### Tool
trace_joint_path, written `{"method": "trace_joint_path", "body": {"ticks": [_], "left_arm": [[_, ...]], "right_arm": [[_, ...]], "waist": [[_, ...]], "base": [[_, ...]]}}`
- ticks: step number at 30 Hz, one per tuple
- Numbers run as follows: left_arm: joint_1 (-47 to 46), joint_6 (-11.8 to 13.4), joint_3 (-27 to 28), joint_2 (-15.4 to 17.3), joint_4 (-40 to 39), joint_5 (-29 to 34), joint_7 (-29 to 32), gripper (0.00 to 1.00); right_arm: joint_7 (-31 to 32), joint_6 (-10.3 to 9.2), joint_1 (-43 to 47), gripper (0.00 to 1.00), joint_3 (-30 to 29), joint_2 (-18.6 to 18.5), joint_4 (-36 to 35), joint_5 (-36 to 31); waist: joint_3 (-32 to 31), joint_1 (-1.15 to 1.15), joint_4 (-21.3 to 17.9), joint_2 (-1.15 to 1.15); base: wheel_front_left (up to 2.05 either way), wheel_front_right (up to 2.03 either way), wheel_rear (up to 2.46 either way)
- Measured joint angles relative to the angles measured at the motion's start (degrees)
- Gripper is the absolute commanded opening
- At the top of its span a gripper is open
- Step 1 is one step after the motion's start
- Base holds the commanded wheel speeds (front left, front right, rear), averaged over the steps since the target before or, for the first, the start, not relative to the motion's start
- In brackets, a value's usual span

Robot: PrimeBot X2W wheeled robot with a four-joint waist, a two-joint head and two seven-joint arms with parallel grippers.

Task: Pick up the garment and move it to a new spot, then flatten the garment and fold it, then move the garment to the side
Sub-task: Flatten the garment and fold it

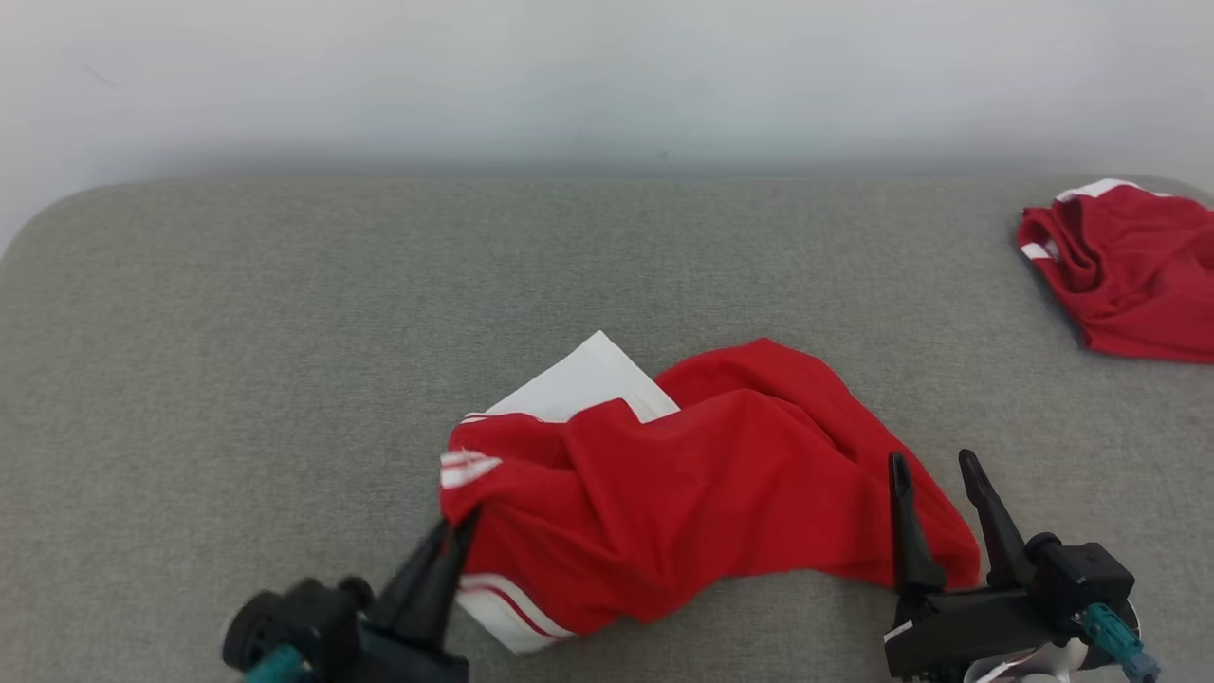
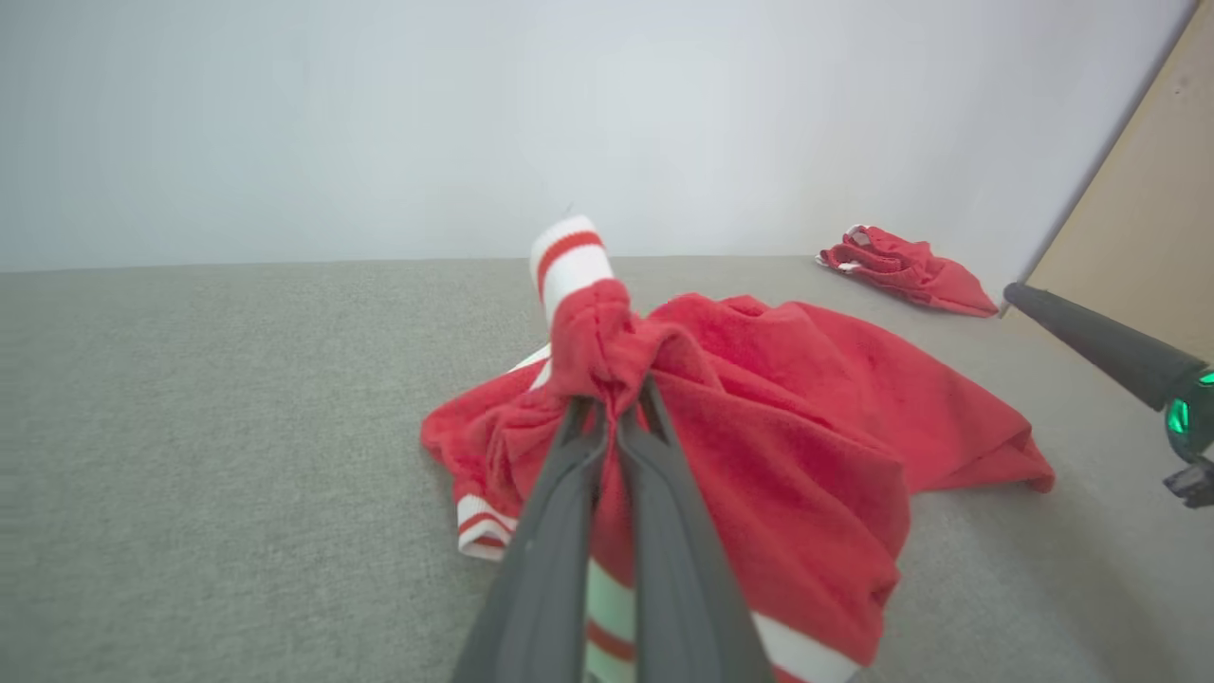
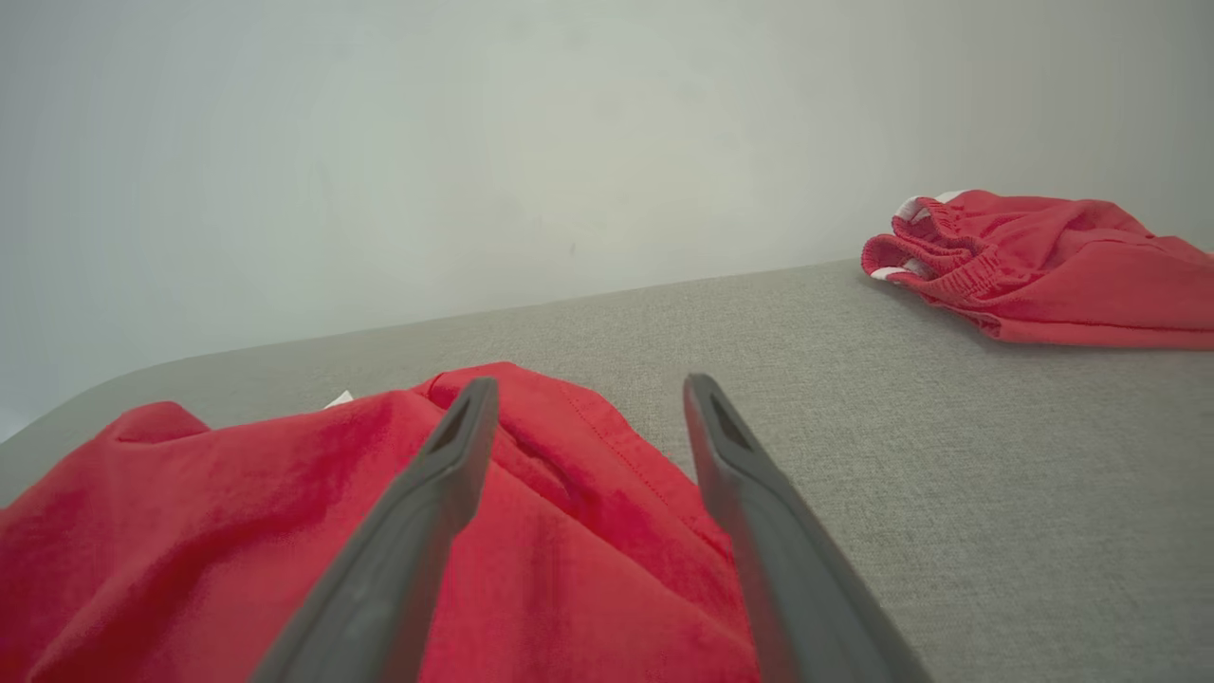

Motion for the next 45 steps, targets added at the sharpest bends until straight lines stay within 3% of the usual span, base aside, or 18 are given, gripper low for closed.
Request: {"method": "trace_joint_path", "body": {"ticks": [5,16,17,18,19,35,41,45], "left_arm": [[-6.42,-0.12,3.33,-0.25,6.38,-0.57,-0.14,0.00],[-15.33,-0.51,4.35,1.00,17.93,-1.85,-0.14,0.02],[-15.40,-0.51,4.55,1.00,18.09,-1.82,-0.14,0.29],[-15.41,-0.51,4.75,1.03,18.17,-1.68,-0.14,0.90],[-15.40,-0.51,4.85,1.04,18.27,-1.35,-0.14,1.00],[-4.35,-0.51,16.28,-3.03,10.12,3.41,-0.14,1.00],[2.80,-0.05,24.76,-8.46,0.07,10.84,-0.14,1.00],[5.48,-0.05,27.21,-10.70,-2.36,13.11,-0.14,1.00]], "right_arm": [[0.00,0.00,-0.70,1.00,-0.36,0.00,0.45,-0.04],[0.00,0.00,-2.49,1.00,-0.41,-0.01,1.72,0.60],[0.00,0.00,-2.49,1.00,-0.45,0.00,1.77,0.62],[0.00,0.00,-2.48,1.00,-0.52,0.01,1.77,0.69],[0.00,0.00,-2.46,1.00,-0.73,0.00,1.76,0.81],[0.00,0.00,-1.91,1.00,-2.05,0.01,3.02,0.66],[0.00,0.00,-1.77,1.00,-2.12,0.01,4.08,0.02],[-0.01,0.00,-1.77,1.00,-2.09,-0.04,5.44,-0.18]], "waist": [[1.14,0.00,-2.18,0.00],[3.95,0.00,-7.11,0.00],[4.14,0.01,-7.37,0.00],[4.29,0.01,-7.55,0.00],[4.34,0.01,-7.64,0.00],[1.64,0.00,-3.45,0.00],[0.61,-0.01,-1.57,0.00],[0.27,-0.01,-1.17,0.00]], "base": [[0.00,0.00,0.00],[0.00,0.00,0.00],[0.00,0.00,0.00],[0.00,0.00,0.00],[0.00,0.00,0.00],[0.00,0.00,0.00],[0.00,0.00,0.00],[0.00,0.00,0.00]]}}
